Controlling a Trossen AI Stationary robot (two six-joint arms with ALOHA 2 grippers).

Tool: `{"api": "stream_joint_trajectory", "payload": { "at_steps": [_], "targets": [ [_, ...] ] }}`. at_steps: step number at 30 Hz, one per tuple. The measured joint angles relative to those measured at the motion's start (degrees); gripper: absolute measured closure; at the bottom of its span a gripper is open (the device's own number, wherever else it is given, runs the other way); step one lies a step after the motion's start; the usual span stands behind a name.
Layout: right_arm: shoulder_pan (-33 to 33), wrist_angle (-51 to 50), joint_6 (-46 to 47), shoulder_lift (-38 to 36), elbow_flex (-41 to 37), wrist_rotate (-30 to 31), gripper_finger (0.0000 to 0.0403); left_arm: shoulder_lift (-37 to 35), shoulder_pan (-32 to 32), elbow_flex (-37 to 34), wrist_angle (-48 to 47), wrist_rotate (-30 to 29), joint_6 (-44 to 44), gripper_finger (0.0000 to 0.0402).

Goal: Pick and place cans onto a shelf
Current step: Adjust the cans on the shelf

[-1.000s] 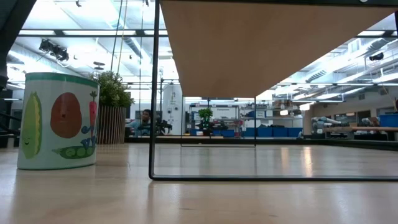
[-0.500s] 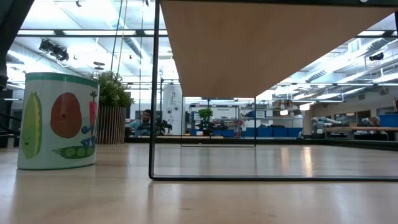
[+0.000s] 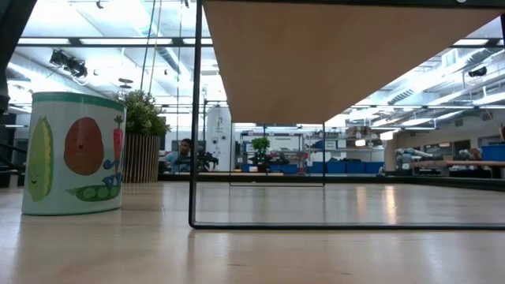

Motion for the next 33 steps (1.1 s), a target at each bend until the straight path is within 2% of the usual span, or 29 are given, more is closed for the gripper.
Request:
{"api": "stream_joint_trajectory", "payload": {
  "at_steps": [7, 16, 20, 33],
  "targets": [
    [2.3, 7.0, 3.1, 0.0, -2.9, 0.7, 0.0039, -0.3, -0.2, 0.0, -6.8, 1.2, -1.0, 0.0056],
    [2.3, 14.4, 2.3, 0.0, -4.4, 1.9, 0.0039, -0.3, -1.5, 0.0, -6.4, 1.2, -3.7, 0.0056],
    [2.3, 17.4, 2.4, 0.0, -5.8, 0.5, 0.0039, -0.3, -1.6, 0.0, -5.8, 1.2, -4.5, 0.0056],
    [2.3, 12.5, 2.9, -0.3, -3.1, 0.9, 0.0039, -0.3, -3.8, 0.0, -4.3, 1.3, -4.6, 0.0056]
  ]
}}
